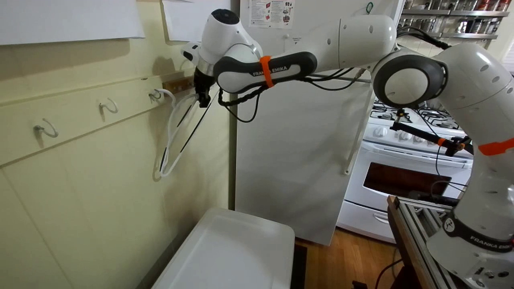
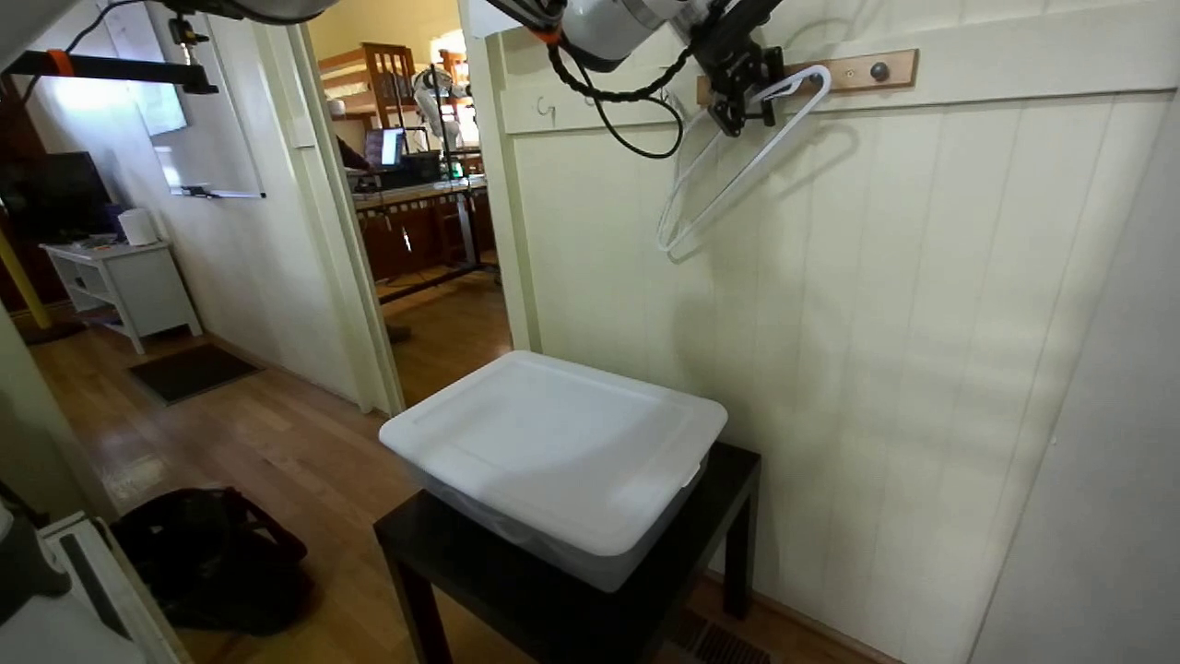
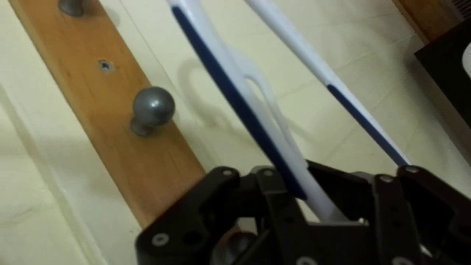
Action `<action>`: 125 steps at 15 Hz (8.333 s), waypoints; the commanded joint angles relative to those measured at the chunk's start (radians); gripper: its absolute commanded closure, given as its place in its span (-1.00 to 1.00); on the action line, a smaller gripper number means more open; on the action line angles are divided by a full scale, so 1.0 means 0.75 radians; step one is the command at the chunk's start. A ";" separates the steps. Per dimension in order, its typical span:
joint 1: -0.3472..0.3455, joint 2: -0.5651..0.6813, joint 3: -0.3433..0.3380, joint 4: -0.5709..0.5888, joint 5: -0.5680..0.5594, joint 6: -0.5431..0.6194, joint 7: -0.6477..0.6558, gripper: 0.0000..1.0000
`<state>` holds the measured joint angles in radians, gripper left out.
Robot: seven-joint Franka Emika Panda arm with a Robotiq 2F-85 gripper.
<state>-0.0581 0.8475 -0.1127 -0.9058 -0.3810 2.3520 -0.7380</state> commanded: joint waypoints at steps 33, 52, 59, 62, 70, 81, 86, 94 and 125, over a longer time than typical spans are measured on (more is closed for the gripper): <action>0.023 0.033 -0.092 0.205 0.032 0.048 0.202 1.00; -0.069 0.163 0.055 0.431 0.201 -0.197 0.071 1.00; -0.089 0.173 0.120 0.454 0.226 -0.395 0.002 1.00; -0.091 0.199 0.131 0.473 0.225 -0.431 0.028 1.00; -0.091 0.207 0.115 0.500 0.200 -0.370 0.120 1.00; -0.064 0.199 0.089 0.508 0.185 -0.355 0.304 1.00; -0.073 0.202 0.092 0.505 0.196 -0.360 0.339 1.00; -0.144 0.196 0.175 0.503 0.276 -0.359 0.282 1.00; -0.296 0.284 0.411 0.537 0.364 -0.361 -0.067 1.00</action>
<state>-0.2641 1.0390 0.1784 -0.5337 -0.1297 2.0619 -0.7695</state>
